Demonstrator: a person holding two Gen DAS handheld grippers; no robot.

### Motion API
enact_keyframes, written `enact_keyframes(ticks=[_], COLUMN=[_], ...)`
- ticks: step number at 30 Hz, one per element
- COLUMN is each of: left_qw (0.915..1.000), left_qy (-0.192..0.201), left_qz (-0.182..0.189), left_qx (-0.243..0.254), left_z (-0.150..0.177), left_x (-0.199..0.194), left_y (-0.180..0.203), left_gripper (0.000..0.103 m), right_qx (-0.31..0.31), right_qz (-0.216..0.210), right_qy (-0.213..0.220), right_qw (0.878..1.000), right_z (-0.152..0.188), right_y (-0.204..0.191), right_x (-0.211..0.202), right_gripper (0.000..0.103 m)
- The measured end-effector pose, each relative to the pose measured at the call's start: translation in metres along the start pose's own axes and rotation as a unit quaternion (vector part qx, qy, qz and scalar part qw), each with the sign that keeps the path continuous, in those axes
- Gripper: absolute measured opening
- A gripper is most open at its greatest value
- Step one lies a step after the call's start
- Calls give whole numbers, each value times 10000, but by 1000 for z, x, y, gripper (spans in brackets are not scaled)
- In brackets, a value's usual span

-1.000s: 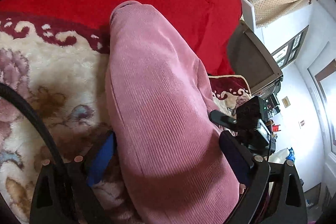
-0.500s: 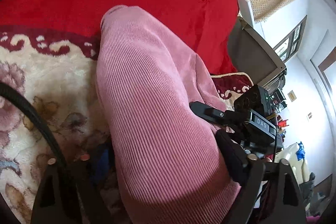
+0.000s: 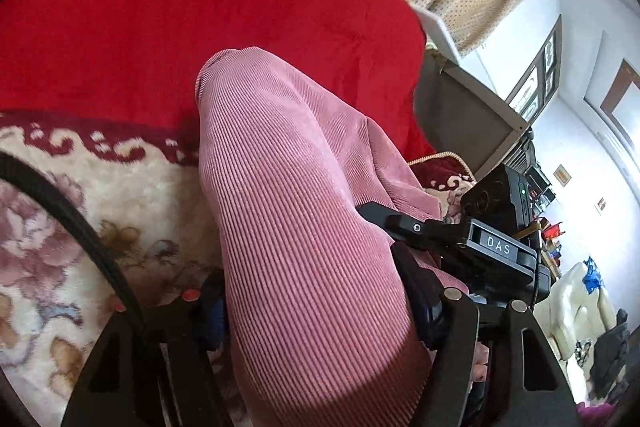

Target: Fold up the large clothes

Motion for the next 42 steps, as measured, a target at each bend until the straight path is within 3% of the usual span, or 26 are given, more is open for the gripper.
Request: enact_keyframes(ticks=[7,13,18,20,22,24,30,34,38,42], left_qw=[9993,9988,9971,9932,9874,9868,9858,9851,9853,9816], left_qy=[277,185,-134,-549,-780,-729,-693,-605,-475,-155], left_qz=[-229,-405,-651,-951,-1369,-1446,-1527,-1609,-1635,-1890], left_qx=[47,-204,-379,-377,-109,55,118,-9,-132,224], left_z=[3,11,19,27,36,35,45,48,46,42], left_x=[-38,-46,-25,-2,11,11,-1,-14,-35,-61], left_y=[-11,-38,-55,-59,-59,-53,-55,-50,-45,-28], left_gripper=[71,71,71,73,79,79,80,81,82,82], right_qx=[-148,-138,-168,-170,-106,16,-137,-178,-568,-809], right_qz=[-419,-304,-36,184,515,457,689,985,1212,1187], right_qy=[26,-193,-250,-268,-358,-446,-464,-473,-132,428], right_qw=[9990,9993,9995,9993,9980,9980,9964,9939,9909,9887], right_z=[16,28,30,29,27,26,31,35,33,31], right_y=[-30,-40,-34,-29,-13,-4,-6,-17,-26,-42], right_x=[2,32,55,67,78,83,73,56,18,-21], right_gripper=[57,57,56,56,56,55,60,70,70,70])
Point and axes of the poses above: each gripper's, at about its wrist camera, not at the fingertips, and x roughly the way its jaws point, y to its right, z to its underside, the point moved 3 cm from there along x, roughly the way its jaws point, and after that the axes turned 10 degrees about x, right-handed, at the moved point
